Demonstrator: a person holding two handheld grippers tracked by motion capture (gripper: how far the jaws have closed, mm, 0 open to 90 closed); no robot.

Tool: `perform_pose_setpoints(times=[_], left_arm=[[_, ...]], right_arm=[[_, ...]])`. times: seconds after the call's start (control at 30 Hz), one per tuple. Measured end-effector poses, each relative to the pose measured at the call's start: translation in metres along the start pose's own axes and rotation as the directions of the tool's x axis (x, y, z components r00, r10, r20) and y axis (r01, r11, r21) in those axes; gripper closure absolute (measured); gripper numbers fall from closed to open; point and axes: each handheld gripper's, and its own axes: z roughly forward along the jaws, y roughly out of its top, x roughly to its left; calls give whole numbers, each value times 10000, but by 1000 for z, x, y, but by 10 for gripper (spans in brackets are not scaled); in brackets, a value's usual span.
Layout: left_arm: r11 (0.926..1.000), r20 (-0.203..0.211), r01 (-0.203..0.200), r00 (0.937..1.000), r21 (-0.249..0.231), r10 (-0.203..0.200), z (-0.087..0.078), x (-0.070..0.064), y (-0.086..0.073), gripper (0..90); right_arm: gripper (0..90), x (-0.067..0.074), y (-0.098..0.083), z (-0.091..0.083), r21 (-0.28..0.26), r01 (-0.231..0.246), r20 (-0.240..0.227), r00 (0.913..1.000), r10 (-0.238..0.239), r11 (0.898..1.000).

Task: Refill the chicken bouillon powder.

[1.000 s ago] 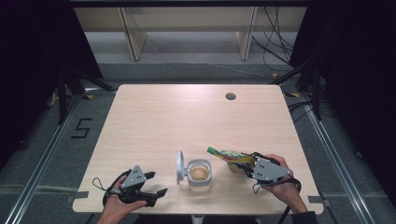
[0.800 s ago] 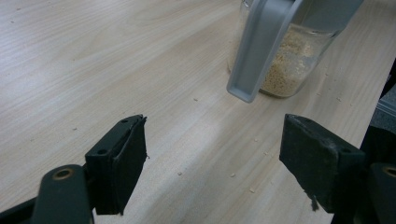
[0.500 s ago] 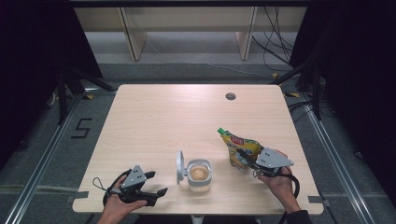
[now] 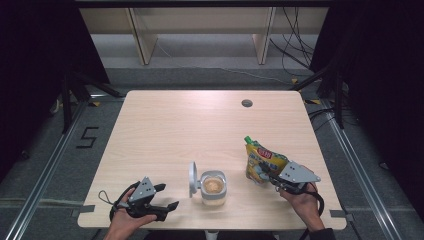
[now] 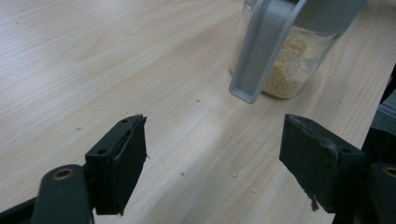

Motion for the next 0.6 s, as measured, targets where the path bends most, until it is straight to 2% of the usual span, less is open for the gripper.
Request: perform_pose_setpoints(times=[0.03,0.07,0.1,0.17,0.23,0.27,0.33,0.37,0.47,0.5,0.57,0.6], left_arm=[[10000,38,9,10000,38,-9,0,0,0,222],[10000,32,-46,10000,53,46,0,1,-1,222],[9999,33,-83,10000,57,83,0,1,-1,222],[10000,-41,-57,10000,44,57,0,0,0,222],[10000,13,0,10000,-61,1,1,-1,-1,222],[9999,10,-97,10000,27,97,0,-1,-1,222],[10000,-44,-85,10000,0,85,0,-1,0,222],[10000,-44,-85,10000,0,85,0,-1,0,222],[10000,-12,-48,10000,23,48,0,-1,0,222],[10000,-52,-62,10000,3,62,1,-1,0,222],[9998,-8,-173,9999,38,173,0,-1,0,222],[9995,3,-291,9996,92,290,0,0,0,222]], right_arm=[[641,0,1,-1,198,-63,-72,10000,64,9998],[621,0,1,-1,90,35,156,9999,-37,10000],[606,1,1,-4,294,-294,23,9996,293,9991],[537,-1,3,-7,320,188,505,9985,-204,9993],[498,-2,3,-9,273,-58,525,9986,43,9996],[471,-1,3,-10,297,-190,602,9980,172,9994],[419,0,3,-13,355,-687,503,9965,669,9970],[419,0,3,-13,355,-687,503,9965,669,9970],[384,0,4,-20,159,-1137,750,9909,1122,9934],[402,0,4,-23,199,-1269,740,9894,1252,9917],[402,1,6,-29,258,-1106,810,9908,1082,9935],[395,2,6,-32,230,-1239,847,9890,1215,9920]])
